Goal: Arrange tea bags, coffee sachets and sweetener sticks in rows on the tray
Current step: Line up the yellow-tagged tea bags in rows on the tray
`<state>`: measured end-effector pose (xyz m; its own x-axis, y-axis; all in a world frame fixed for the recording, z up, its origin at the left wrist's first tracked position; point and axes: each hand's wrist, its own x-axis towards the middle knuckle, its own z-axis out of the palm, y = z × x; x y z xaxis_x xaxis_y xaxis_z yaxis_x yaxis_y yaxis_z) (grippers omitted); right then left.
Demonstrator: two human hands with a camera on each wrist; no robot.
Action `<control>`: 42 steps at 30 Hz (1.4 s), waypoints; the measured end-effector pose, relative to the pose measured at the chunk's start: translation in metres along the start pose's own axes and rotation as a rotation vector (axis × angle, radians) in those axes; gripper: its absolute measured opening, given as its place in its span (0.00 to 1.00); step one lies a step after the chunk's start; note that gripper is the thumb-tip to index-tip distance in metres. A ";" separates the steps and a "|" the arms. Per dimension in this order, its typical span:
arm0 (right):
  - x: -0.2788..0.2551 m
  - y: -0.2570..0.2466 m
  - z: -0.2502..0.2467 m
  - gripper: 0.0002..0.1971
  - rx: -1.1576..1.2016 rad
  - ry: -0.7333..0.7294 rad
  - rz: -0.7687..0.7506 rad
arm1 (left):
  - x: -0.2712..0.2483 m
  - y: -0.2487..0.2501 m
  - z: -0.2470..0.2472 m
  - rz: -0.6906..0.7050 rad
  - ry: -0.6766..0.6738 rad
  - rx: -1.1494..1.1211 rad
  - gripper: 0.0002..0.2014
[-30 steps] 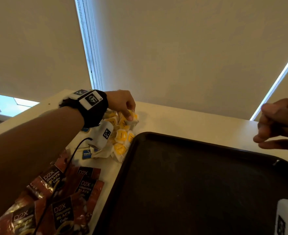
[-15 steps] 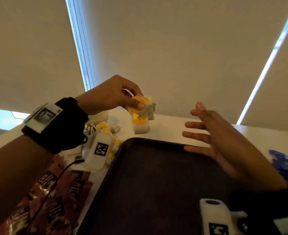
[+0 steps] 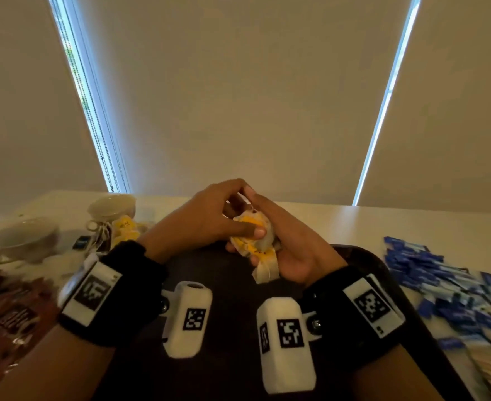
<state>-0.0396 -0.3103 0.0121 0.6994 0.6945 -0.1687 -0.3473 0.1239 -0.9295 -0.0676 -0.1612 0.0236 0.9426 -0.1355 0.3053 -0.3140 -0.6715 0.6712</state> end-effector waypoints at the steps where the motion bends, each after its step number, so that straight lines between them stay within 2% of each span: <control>1: 0.002 0.002 0.001 0.23 -0.015 -0.001 0.006 | -0.002 -0.003 0.000 0.007 0.016 0.016 0.24; 5: 0.012 0.009 0.000 0.26 -0.022 -0.018 0.035 | -0.005 -0.012 -0.003 0.030 0.031 0.047 0.27; 9: 0.020 0.016 -0.002 0.28 -0.001 -0.032 0.024 | -0.003 -0.016 -0.008 0.034 -0.003 -0.032 0.27; 13: 0.026 0.018 -0.009 0.22 0.062 0.066 0.041 | -0.004 -0.021 -0.015 -0.007 0.004 -0.052 0.20; 16: 0.028 0.019 -0.013 0.19 0.083 0.120 0.040 | -0.004 -0.020 -0.013 0.026 0.022 0.004 0.16; 19: 0.030 0.023 -0.013 0.20 0.068 0.130 0.056 | -0.003 -0.021 -0.004 0.029 0.007 0.051 0.07; 22: 0.032 0.026 -0.011 0.21 0.050 0.138 0.072 | -0.003 -0.023 -0.002 0.018 0.033 0.063 0.05; 31: 0.032 0.024 -0.015 0.24 0.078 0.193 0.052 | -0.015 -0.009 -0.026 -0.082 -0.035 -0.242 0.04; 34: 0.033 0.024 -0.018 0.18 0.083 0.219 0.045 | -0.018 -0.011 -0.039 -0.080 0.023 -0.176 0.06; 37: 0.034 0.024 -0.021 0.15 0.115 0.250 0.025 | -0.017 -0.025 -0.050 -0.148 0.078 -0.057 0.05; 39: 0.035 0.023 -0.025 0.15 0.114 0.273 0.011 | -0.012 -0.038 -0.053 -0.236 0.003 0.081 0.05; 42: 0.035 0.022 -0.031 0.14 0.116 0.274 -0.005 | 0.001 -0.056 -0.056 -0.333 -0.219 0.315 0.04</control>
<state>-0.0035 -0.3057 -0.0249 0.8384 0.4783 -0.2612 -0.4014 0.2178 -0.8896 -0.0555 -0.0829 0.0240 0.9980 -0.0041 -0.0623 0.0252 -0.8867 0.4617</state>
